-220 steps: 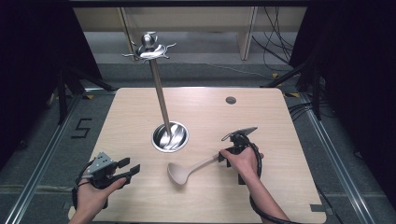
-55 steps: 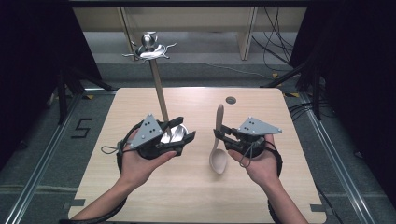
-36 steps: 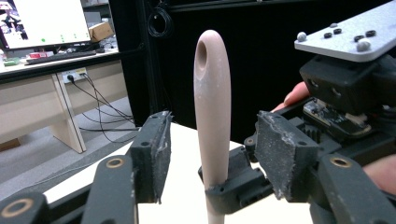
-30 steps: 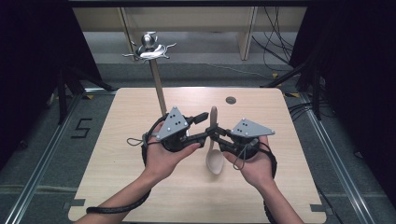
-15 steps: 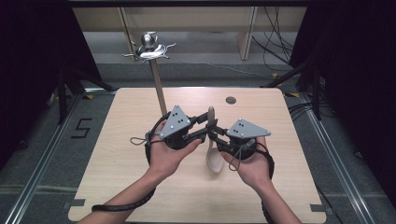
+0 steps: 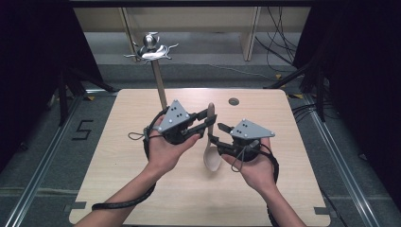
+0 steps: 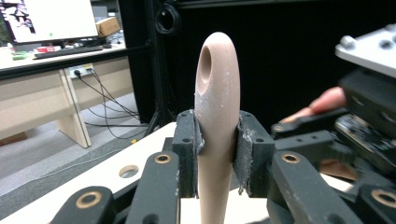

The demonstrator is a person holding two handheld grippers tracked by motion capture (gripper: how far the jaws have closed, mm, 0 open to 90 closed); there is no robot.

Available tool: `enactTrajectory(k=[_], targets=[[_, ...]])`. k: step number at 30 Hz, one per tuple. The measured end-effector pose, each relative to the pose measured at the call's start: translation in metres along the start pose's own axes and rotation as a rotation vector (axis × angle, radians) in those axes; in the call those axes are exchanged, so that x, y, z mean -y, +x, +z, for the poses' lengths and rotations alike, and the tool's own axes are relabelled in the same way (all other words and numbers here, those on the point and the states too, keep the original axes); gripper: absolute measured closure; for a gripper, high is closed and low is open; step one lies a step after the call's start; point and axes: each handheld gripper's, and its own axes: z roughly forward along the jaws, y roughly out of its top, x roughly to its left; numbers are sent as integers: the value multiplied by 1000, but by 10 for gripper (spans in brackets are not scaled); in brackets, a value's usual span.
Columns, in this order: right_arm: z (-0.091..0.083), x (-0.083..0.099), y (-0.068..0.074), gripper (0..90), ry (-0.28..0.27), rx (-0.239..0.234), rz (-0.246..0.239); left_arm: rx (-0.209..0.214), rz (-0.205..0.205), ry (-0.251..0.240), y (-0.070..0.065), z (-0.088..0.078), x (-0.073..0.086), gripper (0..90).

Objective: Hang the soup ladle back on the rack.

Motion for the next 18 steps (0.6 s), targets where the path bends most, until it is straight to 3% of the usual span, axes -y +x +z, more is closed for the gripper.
enactTrajectory(k=[13, 18], targets=[[-12, 23, -9, 454, 47, 14, 17, -77, 8, -31, 31, -15, -29, 714], [-15, 37, -13, 450, 79, 16, 59, -94, 14, -21, 42, -18, -36, 714]])
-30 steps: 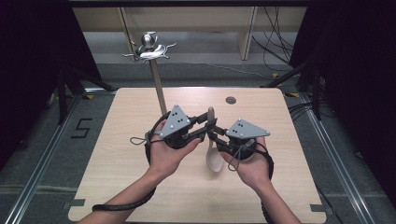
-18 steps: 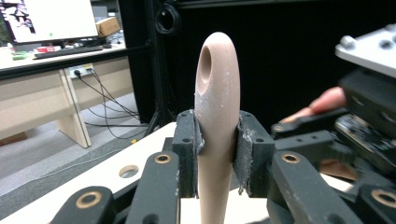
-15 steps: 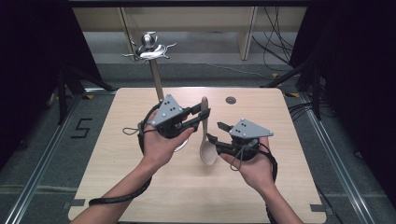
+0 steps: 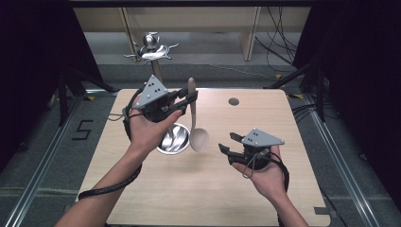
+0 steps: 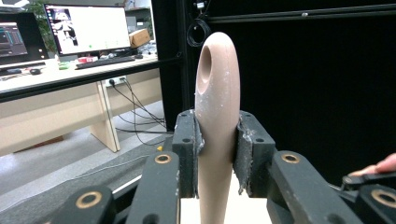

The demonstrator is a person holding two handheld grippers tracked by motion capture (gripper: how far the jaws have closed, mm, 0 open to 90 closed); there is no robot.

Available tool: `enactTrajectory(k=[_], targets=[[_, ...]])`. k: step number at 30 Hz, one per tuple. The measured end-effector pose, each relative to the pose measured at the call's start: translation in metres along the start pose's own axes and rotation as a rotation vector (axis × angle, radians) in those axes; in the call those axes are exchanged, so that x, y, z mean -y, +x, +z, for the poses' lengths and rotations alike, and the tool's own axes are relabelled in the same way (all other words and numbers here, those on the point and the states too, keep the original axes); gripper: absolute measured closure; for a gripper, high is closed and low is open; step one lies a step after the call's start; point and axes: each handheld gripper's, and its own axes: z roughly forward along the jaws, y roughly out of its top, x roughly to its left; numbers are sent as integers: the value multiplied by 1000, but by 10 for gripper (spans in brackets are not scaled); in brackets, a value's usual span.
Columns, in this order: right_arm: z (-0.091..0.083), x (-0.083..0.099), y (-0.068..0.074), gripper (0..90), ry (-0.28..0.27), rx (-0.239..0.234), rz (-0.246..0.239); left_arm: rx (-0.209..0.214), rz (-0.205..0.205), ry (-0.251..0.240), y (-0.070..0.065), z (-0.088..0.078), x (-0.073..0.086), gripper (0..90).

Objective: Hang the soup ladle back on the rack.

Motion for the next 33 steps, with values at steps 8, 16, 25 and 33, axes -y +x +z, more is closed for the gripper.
enactTrajectory(k=[8, 16, 25, 33], targets=[[1, 12, -5, 447, 17, 12, 21, -17, -7, 3, 9, -1, -7, 714], [4, 15, -4, 444, 23, 6, 45, -22, -26, 3, 16, -2, -13, 714], [5, 15, -6, 440, 31, 7, 17, -49, -35, -10, 26, -3, -23, 714], [5, 14, -6, 438, 39, -2, 32, -65, -40, -7, 30, -2, -26, 714]])
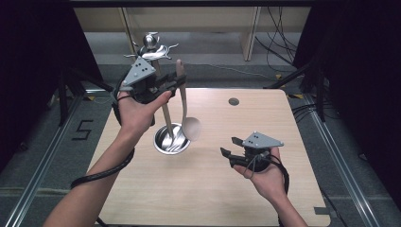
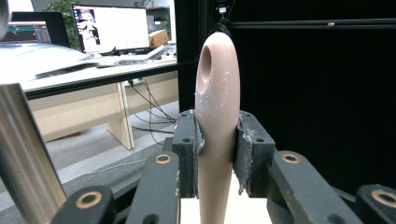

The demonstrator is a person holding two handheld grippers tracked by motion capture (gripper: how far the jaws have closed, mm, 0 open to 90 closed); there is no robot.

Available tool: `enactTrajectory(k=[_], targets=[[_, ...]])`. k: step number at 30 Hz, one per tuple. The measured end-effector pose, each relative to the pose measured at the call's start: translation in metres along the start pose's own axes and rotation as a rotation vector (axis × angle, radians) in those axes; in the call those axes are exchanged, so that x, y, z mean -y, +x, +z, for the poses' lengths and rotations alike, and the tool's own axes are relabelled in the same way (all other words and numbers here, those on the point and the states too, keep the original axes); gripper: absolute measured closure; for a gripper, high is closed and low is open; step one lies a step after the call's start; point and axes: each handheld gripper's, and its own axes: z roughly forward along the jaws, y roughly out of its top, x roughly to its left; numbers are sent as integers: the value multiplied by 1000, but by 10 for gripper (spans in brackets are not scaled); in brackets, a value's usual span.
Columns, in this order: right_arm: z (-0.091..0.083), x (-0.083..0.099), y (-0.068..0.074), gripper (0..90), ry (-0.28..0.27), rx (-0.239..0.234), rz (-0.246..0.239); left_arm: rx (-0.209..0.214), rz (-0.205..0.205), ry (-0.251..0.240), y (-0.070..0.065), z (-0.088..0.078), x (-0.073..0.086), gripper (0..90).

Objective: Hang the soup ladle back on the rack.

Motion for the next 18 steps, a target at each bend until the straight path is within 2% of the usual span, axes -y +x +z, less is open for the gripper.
enactTrajectory(k=[9, 10, 11, 13, 14, 15, 18], targets=[[0, 0, -1, 437, 0, 1, -9, -12, -10, 0, 4, 1, -3, 714], [0, 0, 1, 438, 5, -1, 11, -13, -12, 0, 5, 1, -4, 714], [0, 0, 1, 437, 5, -1, 11, -14, -12, -1, 5, 1, -4, 714], [0, 0, -1, 437, 0, 9, -18, -15, -15, -2, 6, 1, -5, 714], [1, 1, 0, 437, 6, -5, 1, -17, -18, -4, 7, 1, -5, 714], [1, 0, -1, 436, 3, 4, -13, -19, -21, -5, 7, 1, -5, 714], [2, 1, -1, 435, 4, 4, -14, -23, -24, -4, 8, 1, -5, 714]])
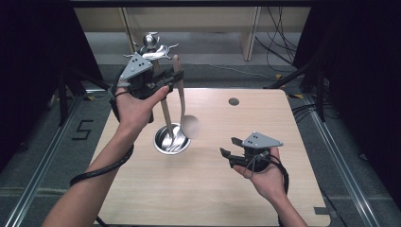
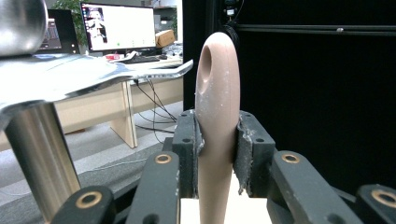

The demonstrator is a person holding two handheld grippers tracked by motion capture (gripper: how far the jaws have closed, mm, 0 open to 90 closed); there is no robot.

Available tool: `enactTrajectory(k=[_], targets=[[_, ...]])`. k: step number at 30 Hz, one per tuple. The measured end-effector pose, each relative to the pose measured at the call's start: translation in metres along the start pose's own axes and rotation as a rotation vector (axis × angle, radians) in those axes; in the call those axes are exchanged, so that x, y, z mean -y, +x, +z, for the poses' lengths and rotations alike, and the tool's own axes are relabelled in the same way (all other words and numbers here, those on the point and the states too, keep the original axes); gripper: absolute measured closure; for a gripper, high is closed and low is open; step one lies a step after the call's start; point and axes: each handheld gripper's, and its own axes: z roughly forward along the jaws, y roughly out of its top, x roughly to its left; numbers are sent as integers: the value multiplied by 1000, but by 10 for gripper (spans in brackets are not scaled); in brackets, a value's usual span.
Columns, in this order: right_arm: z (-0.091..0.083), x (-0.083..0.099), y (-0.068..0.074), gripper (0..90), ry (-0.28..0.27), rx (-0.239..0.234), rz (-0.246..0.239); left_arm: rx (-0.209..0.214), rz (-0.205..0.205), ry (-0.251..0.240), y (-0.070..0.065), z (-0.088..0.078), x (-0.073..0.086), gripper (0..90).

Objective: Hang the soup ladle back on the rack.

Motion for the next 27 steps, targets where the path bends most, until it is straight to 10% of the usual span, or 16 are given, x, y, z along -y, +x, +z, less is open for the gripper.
enactTrajectory(k=[27], targets=[[3, 4, 0, 433, 16, 2, 36, -30, -20, -10, 5, 0, 1, 714]])
